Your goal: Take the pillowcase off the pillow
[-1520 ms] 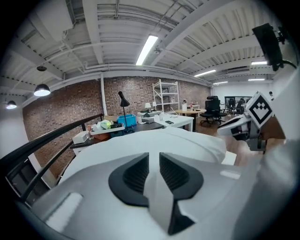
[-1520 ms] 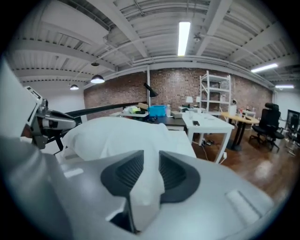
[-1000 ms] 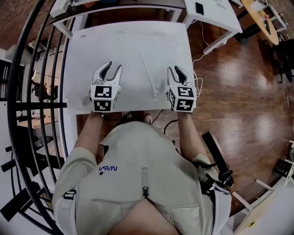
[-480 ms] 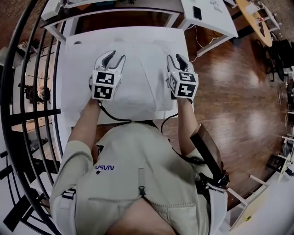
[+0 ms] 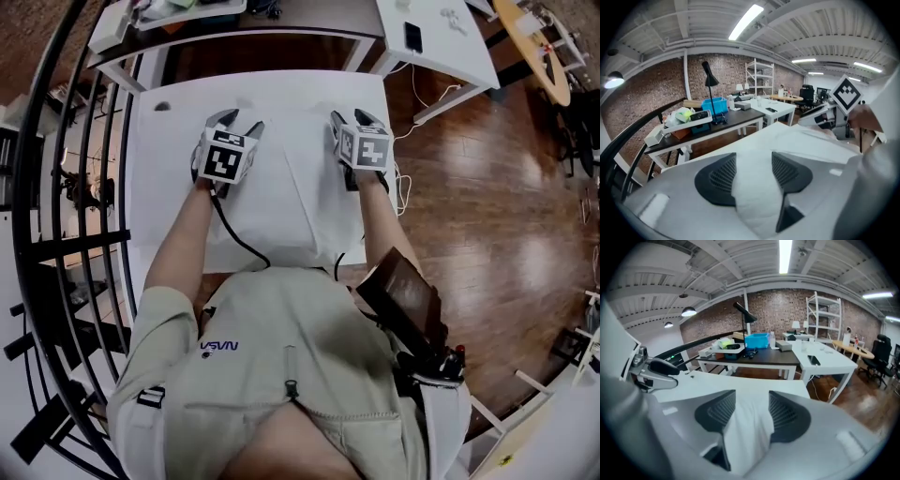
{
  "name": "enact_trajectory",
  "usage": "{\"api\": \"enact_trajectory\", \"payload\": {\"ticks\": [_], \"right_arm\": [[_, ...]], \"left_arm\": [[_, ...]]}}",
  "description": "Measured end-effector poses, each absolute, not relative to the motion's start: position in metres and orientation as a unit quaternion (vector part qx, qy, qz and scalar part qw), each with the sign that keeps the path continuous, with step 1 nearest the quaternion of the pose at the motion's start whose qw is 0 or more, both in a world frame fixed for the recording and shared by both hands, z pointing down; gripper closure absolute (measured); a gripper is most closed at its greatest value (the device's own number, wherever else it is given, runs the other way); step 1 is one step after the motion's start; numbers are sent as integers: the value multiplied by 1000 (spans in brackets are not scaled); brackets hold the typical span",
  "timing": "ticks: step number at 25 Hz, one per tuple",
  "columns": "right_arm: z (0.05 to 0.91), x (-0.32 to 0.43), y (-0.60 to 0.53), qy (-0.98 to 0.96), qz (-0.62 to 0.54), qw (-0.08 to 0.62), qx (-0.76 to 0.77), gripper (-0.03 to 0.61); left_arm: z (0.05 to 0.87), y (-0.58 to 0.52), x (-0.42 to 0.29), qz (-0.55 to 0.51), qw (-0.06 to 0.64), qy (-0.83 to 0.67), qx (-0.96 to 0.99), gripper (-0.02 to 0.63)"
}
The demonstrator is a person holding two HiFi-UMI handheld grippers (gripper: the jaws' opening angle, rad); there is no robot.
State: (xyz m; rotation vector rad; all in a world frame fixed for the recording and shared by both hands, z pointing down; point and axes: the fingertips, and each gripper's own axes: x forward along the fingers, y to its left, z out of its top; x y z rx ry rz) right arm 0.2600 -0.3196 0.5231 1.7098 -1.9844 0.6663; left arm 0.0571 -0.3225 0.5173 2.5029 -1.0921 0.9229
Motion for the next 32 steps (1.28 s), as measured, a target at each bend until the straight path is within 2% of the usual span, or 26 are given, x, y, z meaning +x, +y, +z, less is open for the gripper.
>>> {"api": "enact_trajectory", "payload": {"ticks": [2,4,5,6,7,12,19,22,25,30,32], "right_arm": [[549,262,-323,-705,268,254,606,365],[570,258,-322,-704,279,292,585,376],[574,256,-320,-706,273,301,580,445],[572,254,-320,-709,262,304,580,542],[567,253,-321,-711,247,302,585,557],[529,271,-329,-708,190,266,626,565],[515,345,-318,-627,194,224,720,566],[517,368,-314,-597,207,213,745,568],[530,383,-306,-578,219,233,751,568],[575,372,-297,-597,264,252,715,563],[576,364,-297,-616,263,239,703,514]], "left_arm": [[541,-314,61,367,146,-343,852,390],[555,-302,63,397,152,-315,849,465],[558,-299,63,401,150,-309,849,517],[558,-296,63,399,147,-308,851,562],[554,-295,61,392,144,-308,855,592],[506,-291,41,312,117,-349,876,600],[465,-274,14,239,113,-399,878,600],[469,-282,-3,231,122,-417,870,600],[485,-291,-3,231,143,-415,868,600],[507,-302,8,257,142,-407,865,597],[510,-308,13,263,133,-400,868,584]]}}
